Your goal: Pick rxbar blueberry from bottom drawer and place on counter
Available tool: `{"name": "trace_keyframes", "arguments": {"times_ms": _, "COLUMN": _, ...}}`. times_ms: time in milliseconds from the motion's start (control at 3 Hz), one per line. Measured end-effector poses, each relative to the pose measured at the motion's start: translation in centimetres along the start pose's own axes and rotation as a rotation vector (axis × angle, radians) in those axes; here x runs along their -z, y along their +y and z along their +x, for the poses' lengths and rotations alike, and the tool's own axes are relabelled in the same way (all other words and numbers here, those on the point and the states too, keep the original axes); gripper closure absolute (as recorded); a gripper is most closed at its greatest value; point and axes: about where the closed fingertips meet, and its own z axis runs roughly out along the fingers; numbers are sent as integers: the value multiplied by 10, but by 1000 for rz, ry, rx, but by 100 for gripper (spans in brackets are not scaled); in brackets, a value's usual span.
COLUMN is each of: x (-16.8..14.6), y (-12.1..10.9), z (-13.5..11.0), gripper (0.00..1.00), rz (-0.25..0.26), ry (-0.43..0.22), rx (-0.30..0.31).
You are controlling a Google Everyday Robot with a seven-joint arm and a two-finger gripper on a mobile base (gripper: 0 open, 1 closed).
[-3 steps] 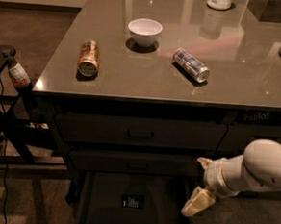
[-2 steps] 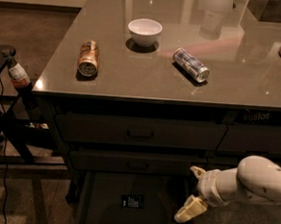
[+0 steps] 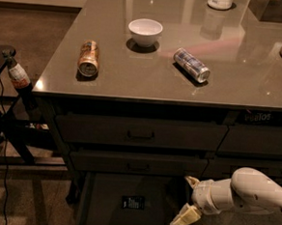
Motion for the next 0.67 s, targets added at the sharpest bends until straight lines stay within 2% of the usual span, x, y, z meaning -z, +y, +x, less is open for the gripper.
{"name": "trace_keyframes", "arguments": {"times_ms": 333, "x": -33, "y": 3, "z": 13, "gripper": 0, "rz": -38, "ry": -36, "rx": -10}}
{"name": "trace_keyframes", "arguments": {"times_ms": 667, "x": -85, "y": 1, "z": 26, "gripper": 0, "rz": -88, "ry": -103, "rx": -1}}
